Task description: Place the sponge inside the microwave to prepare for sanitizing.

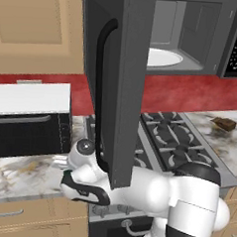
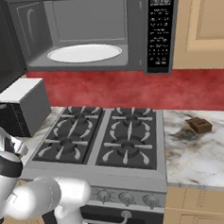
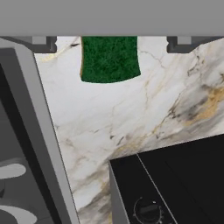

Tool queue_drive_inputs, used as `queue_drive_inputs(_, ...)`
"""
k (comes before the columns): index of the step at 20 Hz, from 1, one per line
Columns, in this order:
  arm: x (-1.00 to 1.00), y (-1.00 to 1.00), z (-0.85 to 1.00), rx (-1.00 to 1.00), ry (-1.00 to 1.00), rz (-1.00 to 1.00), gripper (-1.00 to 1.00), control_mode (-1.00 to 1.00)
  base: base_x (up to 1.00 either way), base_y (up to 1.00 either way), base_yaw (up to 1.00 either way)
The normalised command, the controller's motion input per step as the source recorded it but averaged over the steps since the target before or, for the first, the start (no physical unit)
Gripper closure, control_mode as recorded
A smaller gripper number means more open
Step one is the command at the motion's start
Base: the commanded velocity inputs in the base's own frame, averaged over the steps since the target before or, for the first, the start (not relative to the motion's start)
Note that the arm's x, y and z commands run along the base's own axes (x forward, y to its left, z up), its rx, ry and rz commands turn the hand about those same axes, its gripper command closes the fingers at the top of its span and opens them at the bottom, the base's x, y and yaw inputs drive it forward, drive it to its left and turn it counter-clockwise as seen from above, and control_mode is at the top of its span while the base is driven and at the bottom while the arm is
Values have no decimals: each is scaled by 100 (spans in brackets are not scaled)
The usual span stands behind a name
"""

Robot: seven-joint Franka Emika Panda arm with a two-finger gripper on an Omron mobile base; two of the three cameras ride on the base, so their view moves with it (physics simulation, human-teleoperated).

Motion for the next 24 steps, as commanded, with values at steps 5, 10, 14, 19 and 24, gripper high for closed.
queue_drive_inputs(5,0,0,0,0,1,-2,-100,-100,0,0,0)
queue_drive_inputs(10,0,0,-12,0,4,0,-100,-100,0,0,0)
queue_drive_inputs(14,2,0,-18,0,2,0,-100,-100,0,0,0)
queue_drive_inputs(19,0,0,-9,-1,0,0,-100,-100,0,0,0)
queue_drive_inputs(24,0,1,-3,-1,6,0,-100,-100,0,0,0)
